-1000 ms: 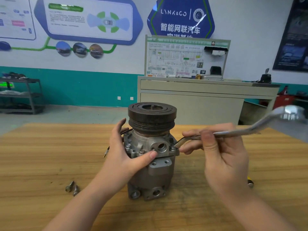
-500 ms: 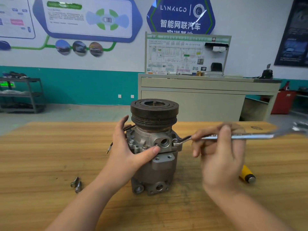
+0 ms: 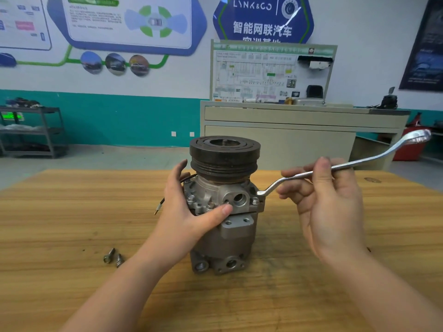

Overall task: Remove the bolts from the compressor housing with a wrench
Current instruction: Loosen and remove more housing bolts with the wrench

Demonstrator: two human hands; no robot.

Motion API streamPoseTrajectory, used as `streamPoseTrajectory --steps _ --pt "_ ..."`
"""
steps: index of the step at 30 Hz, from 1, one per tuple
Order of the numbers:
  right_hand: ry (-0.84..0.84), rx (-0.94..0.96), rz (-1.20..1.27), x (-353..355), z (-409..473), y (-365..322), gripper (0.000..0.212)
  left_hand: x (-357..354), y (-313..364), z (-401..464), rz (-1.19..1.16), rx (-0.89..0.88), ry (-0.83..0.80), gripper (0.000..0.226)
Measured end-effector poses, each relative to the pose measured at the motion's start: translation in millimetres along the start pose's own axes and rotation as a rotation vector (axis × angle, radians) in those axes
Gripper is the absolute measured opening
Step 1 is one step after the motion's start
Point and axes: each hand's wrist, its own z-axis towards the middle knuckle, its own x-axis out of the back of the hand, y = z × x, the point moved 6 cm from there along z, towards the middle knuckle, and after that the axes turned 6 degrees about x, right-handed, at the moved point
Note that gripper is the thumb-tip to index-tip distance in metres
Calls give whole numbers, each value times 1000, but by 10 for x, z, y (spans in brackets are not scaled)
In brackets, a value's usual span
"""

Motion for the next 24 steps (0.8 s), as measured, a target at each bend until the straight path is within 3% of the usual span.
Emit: streamPoseTrajectory --steps 4,8,10,12,15,19,21,24 --pt "-156 254 -192 -137 -198 -136 15 -6 15 -2 5 -4 4 112" --pt "-456 703 -544 -311 -481 -212 17 2 24 -8 29 -16 9 112" --pt "-457 807 -627 -301 -579 -166 20 -5 22 -12 29 -16 7 114" --pt "-278 654 -428 -203 -504 -142 17 -11 23 -20 18 -11 7 111" --pt "95 203 -85 8 -177 83 26 -6 18 -19 15 -4 3 109" --pt "224 -450 225 -9 180 524 33 10 1 -4 17 -10 2 113" --pt "243 -503 329 5 250 503 35 9 1 -4 8 -14 -2 116" --pt "166 -304 203 48 231 248 30 3 1 -4 -10 -11 -10 114"
